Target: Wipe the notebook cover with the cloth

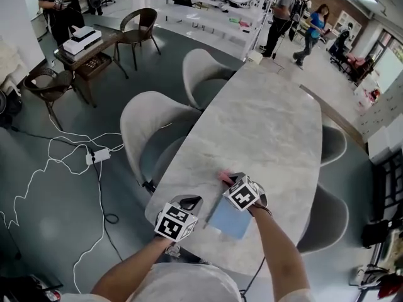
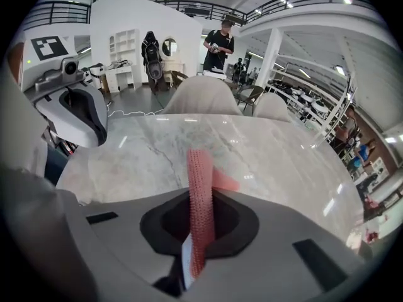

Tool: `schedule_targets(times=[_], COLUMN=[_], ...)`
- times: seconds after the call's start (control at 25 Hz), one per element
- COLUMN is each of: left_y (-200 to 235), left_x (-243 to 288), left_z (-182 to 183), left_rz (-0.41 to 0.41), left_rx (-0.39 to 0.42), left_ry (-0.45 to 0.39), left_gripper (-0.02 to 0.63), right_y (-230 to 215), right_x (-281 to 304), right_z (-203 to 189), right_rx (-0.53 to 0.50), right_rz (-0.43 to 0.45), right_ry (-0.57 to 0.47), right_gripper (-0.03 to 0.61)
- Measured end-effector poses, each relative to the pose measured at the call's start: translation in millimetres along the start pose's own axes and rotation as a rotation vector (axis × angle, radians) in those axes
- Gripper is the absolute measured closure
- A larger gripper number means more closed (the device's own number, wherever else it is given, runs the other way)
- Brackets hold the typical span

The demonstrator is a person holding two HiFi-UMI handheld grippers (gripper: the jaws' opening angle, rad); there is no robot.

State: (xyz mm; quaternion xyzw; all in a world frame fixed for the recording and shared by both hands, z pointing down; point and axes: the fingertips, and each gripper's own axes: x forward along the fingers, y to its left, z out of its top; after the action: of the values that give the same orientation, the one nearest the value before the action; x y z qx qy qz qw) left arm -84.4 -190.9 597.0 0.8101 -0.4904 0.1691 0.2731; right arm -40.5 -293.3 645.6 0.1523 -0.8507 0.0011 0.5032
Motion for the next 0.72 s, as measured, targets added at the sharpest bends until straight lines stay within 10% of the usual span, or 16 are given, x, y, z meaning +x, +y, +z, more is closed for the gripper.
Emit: schedule_targets(times=[0.72], left_y=[2.7], left_x=[-7.9], left_z=[-10.7], left_rz=[0.001], left_rx=[0.005], left_ry=[0.007], left_gripper=[0.607], right_y=[39.0], right_x=[-3.3], right_z=[-10.8], right_rx=[0.026], right_rz=[0.055], right_ry=[-0.015], right_gripper=[0.563])
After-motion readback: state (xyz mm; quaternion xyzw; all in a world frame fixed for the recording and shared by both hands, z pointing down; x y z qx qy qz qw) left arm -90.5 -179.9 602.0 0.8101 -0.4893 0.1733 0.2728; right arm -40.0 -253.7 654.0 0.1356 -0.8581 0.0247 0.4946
